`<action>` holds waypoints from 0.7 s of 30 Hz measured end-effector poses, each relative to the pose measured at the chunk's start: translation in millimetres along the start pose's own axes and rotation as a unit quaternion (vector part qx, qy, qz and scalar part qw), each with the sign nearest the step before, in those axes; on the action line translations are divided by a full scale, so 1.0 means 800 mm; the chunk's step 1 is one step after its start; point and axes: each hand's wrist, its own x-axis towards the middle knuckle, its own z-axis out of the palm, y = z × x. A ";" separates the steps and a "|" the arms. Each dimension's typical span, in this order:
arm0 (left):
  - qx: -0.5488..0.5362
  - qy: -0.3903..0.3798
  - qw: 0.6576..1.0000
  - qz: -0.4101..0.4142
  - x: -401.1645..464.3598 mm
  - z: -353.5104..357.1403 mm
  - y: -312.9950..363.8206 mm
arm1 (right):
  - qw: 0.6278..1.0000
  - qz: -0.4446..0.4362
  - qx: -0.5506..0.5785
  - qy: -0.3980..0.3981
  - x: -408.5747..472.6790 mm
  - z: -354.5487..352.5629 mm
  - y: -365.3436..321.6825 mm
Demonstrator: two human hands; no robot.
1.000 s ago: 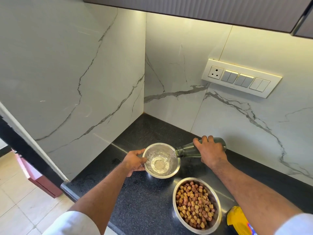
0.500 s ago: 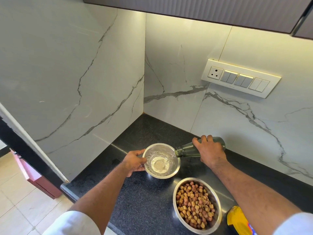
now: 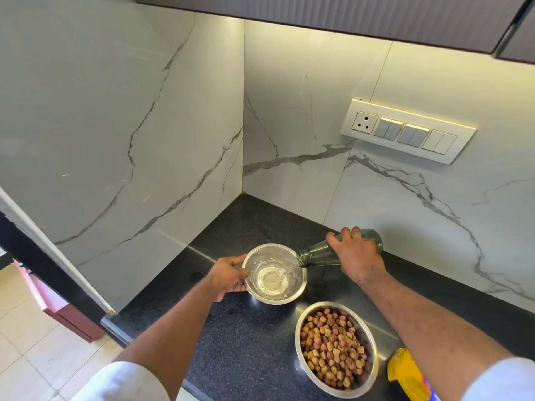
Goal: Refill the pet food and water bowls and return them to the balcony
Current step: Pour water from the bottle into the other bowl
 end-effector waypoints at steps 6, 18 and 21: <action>0.000 -0.001 1.000 0.001 0.002 -0.001 0.000 | 1.000 0.006 0.002 -0.003 0.004 0.002 0.000; 0.002 -0.004 1.000 -0.003 0.003 -0.001 0.002 | 1.000 0.005 0.001 0.001 0.009 0.003 0.000; 0.003 -0.004 1.000 -0.003 0.003 -0.001 0.003 | 1.000 0.003 -0.001 0.002 0.010 0.002 0.000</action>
